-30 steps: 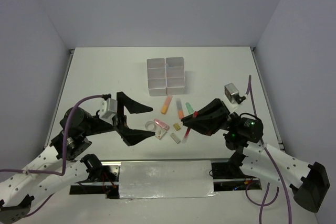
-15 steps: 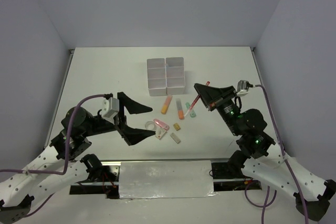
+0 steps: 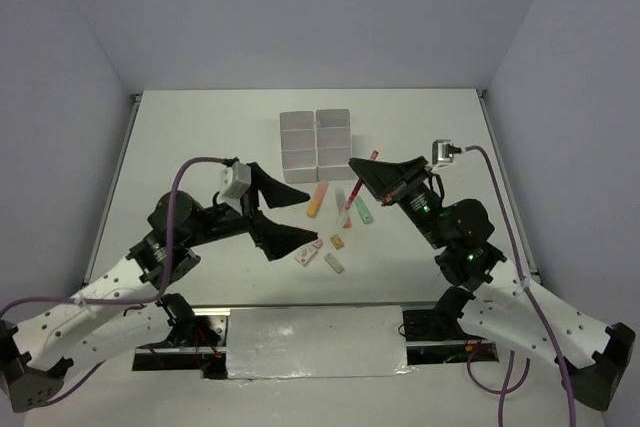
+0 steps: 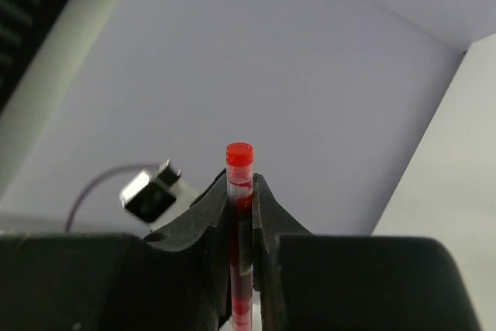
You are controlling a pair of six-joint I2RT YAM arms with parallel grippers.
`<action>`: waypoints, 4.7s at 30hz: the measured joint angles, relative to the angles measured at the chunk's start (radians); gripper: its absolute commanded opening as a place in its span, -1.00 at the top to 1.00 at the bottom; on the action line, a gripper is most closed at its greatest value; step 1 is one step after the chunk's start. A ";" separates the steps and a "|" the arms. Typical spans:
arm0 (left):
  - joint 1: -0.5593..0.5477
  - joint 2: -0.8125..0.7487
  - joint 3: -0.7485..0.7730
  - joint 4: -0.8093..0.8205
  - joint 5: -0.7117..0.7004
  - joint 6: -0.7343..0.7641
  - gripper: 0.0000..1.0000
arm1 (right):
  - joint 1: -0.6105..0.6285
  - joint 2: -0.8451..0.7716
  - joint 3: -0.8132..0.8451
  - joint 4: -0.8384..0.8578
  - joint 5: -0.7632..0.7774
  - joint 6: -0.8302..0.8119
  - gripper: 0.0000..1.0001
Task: Sort the stationery into containers
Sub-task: Close the pen cap on the pen.
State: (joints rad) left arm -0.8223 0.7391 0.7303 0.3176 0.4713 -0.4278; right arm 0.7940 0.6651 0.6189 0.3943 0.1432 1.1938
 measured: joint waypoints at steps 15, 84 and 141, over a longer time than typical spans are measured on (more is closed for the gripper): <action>-0.001 0.135 0.071 0.106 -0.020 -0.156 -0.91 | 0.004 0.114 -0.069 0.353 -0.343 -0.295 1.00; 0.075 0.460 0.737 -0.929 -0.055 0.085 1.00 | 0.103 -0.011 -0.100 0.004 -0.235 -1.255 -0.57; -0.151 0.487 0.723 -1.388 -0.074 0.614 1.00 | 0.353 -0.079 -0.070 -0.259 -0.410 -1.558 -0.08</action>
State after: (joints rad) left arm -0.9733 1.2259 1.4536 -1.0702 0.3973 0.1864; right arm 1.1473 0.5861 0.5491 0.1352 -0.2668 -0.3645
